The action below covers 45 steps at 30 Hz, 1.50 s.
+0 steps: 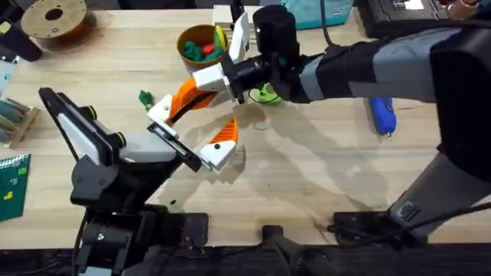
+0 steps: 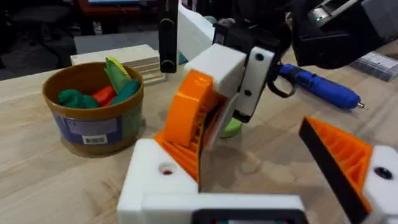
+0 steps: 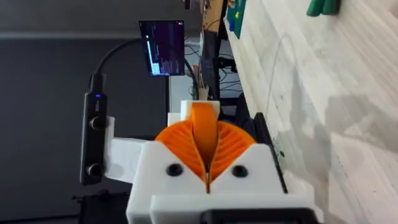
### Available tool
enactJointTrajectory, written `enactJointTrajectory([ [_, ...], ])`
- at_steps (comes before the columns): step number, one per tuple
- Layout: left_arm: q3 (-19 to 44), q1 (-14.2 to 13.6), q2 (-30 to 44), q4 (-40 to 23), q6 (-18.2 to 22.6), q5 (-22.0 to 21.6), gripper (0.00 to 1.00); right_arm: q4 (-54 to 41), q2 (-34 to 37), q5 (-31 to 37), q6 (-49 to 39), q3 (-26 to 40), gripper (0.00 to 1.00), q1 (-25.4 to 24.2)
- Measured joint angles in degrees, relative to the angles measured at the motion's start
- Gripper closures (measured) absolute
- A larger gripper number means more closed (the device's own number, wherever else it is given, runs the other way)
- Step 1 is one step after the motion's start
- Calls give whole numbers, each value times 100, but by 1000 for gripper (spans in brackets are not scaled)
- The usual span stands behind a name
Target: Pick up the gripper from the table and insert it into the empty holder that is missing its gripper. Then pick up a screw, insert it into the mounting hole, and use the screwdriver to tighten it. Finally, clean up the table by picking up the vegetable and placing it into the bucket.
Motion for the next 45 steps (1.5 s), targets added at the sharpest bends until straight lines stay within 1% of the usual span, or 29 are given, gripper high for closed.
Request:
enactJointTrajectory([
  [6, 2, -2, 0, 2, 23, 27, 13, -2, 0, -104, -54, 0, 989, -23],
  [11, 4, -4, 0, 0, 40, 189, 13, 4, 61, -437, -90, 0, 989, -117],
  [16, 4, -22, 0, 0, 69, 359, 13, -20, 63, -612, -98, 0, 989, -168],
  [42, 4, -24, 0, -7, 79, 396, 13, -17, 63, -605, -114, 0, 989, -136],
  [44, 4, -24, 0, -7, 81, 396, 13, -13, 63, -614, -109, 0, 967, -138],
  [45, 4, -24, 0, -7, 83, 396, 13, -11, 63, -629, -111, 0, 912, -138],
])
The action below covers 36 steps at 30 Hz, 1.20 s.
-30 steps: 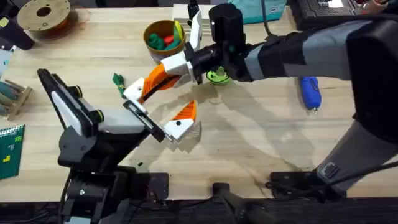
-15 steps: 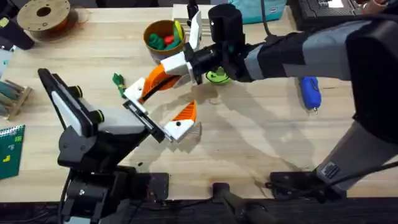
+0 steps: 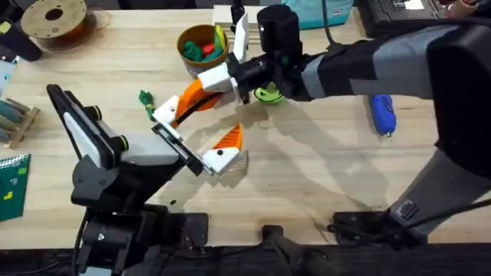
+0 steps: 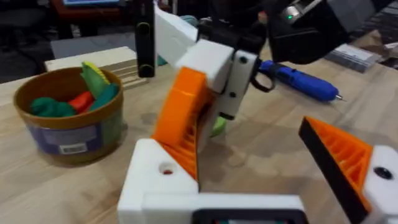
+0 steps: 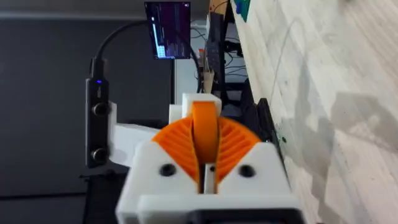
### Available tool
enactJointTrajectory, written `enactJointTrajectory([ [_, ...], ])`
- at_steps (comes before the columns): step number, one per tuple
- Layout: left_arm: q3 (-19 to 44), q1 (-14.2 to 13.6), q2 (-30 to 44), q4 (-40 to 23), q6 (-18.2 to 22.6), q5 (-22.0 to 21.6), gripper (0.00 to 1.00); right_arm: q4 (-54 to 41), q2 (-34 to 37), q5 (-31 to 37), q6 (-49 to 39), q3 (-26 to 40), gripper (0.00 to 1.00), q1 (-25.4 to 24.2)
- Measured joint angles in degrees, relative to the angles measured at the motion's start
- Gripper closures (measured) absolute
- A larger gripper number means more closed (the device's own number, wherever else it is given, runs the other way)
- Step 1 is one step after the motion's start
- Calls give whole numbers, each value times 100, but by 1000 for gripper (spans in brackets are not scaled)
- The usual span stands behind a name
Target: Pick up the gripper from the table and insert it into the empty holder that is missing its gripper. Then pick up a screw, insert it into the mounting hole, and use the screwdriver to tighten it. Finally, clean up the table by picking up the vegetable and placing it into the bucket.
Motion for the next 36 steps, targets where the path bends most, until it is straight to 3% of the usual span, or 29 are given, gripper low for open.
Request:
enactJointTrajectory([
  [2, 1, -13, 0, -6, 10, 161, 14, 23, 0, 68, -4, 0, 823, 10],
  [7, 2, -33, -7, -9, 42, 276, 14, 39, 0, 41, -22, 0, 727, -30],
  [10, 2, -87, -7, -15, 58, 534, 14, 246, 11, 61, -28, 0, 535, -55],
  [15, 2, -153, -7, -33, 59, 793, 14, 317, 11, 57, -25, 0, 414, -87],
  [18, 2, -153, -7, -37, 57, 863, 14, 319, 11, 65, -30, 0, 273, -103],
  [22, 2, -153, -7, -42, 59, 903, 14, 319, 11, 228, -41, 0, 250, -148],
  [29, 2, -153, -7, -43, 59, 905, 14, 158, 9, 1119, -641, 14, 245, -430],
  [36, 2, -153, -7, -44, 57, 905, 14, -2277, -456, 2252, -2133, 321, 244, -1061],
])
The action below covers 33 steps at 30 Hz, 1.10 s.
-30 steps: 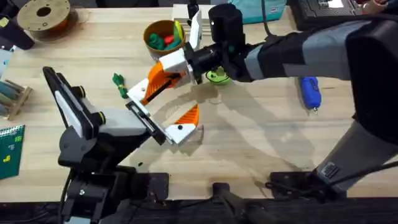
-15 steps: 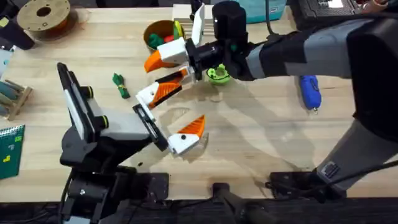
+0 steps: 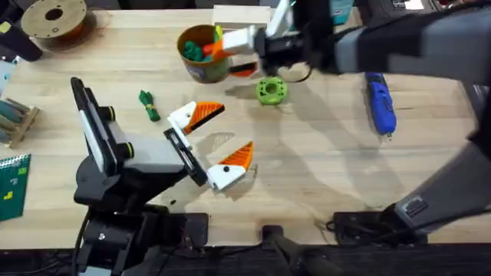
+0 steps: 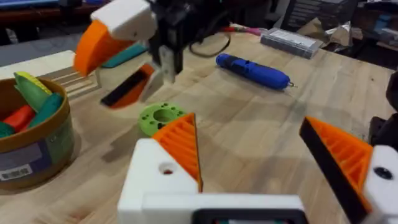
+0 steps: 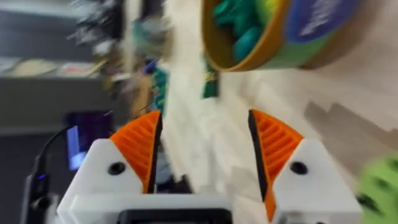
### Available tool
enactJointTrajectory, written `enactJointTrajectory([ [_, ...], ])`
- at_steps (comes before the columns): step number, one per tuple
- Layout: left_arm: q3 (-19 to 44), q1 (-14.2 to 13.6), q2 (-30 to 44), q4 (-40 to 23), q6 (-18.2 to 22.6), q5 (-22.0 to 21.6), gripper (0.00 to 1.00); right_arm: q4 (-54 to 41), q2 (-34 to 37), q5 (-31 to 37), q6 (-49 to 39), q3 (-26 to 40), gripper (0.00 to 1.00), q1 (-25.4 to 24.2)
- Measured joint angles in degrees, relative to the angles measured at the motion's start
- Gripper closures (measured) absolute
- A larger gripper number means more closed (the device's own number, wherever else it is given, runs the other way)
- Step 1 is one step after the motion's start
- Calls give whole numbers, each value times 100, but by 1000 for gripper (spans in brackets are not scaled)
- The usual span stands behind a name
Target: Pick up the gripper from the table and insert it into the empty holder that is missing its gripper. Then pick up a screw, insert it into the mounting hole, and use the screwdriver to tighten it. Finally, clean up the table by picking up the vegetable and placing it into the bucket.
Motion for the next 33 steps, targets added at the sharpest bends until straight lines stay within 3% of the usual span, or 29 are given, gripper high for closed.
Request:
enactJointTrajectory([
  [5, 0, 0, 0, 0, 1, 0, 14, -1948, -820, 985, -1406, 384, 243, -228],
  [12, 0, 0, 0, 0, 1, 0, 14, -3991, -1244, 3157, -3255, 645, 240, 156],
  [19, 0, 0, 0, 0, 2, 2, 14, -4223, -849, 4558, -4338, 643, 353, 721],
  [27, 0, 0, 0, 0, 0, 2, 14, -4226, -642, 5069, -4655, 643, 374, 1000],
  [33, 0, 0, 0, 0, 2, 2, 14, -4219, -519, 5163, -4714, 643, 610, 1035],
])
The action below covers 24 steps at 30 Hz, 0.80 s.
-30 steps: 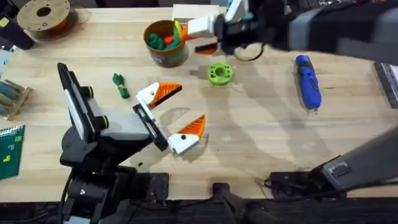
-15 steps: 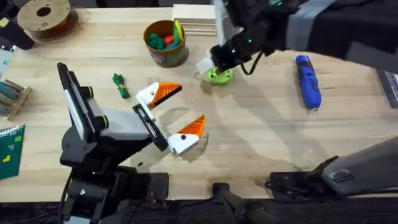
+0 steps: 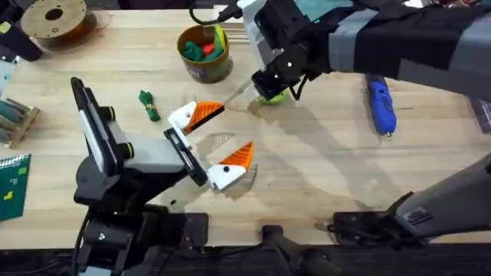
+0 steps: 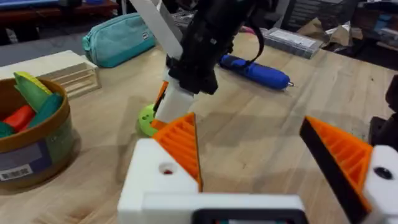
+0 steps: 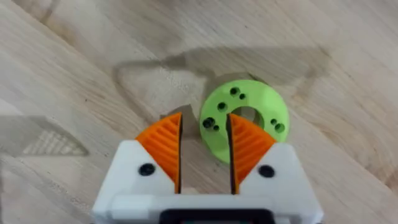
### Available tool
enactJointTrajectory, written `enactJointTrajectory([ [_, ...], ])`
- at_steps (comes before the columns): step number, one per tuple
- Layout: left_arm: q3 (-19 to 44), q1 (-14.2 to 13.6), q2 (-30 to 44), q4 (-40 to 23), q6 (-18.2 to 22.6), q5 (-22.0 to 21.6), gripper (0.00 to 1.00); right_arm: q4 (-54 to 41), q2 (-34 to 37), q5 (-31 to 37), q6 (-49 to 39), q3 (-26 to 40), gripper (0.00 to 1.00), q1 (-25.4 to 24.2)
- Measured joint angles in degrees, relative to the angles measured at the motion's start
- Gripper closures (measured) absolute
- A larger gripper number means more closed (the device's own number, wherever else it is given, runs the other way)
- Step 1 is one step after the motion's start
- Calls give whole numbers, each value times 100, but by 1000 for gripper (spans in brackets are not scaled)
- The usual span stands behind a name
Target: Pick up the gripper from the table and insert it into the empty holder that is missing its gripper. Then pick up a screw, insert it into the mounting hole, and use the screwdriver to tighten it. Finally, clean up the table by picking up the vegetable and placing it into the bucket.
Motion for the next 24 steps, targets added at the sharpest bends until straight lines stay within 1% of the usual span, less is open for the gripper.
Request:
enactJointTrajectory([
  [6, 0, 0, 0, 0, 0, -1, 14, 21, 78, 7, 4, 0, 628, 39],
  [10, 0, 0, 0, 0, 0, 0, 14, 28, 331, 57, -10, 2, 683, 85],
  [14, 0, 0, 0, 0, 0, 0, 14, 35, 331, 141, -11, 13, 811, 72],
  [19, 0, 0, 0, 0, 0, 0, 14, 33, 330, 197, -12, 13, 880, 66],
  [21, 0, 0, 0, 0, -2, 0, 14, 21, 323, 195, -10, 36, 981, 68],
  [24, 0, 0, 0, 0, -2, -2, 14, 16, 319, 197, -13, 39, 989, 68],
])
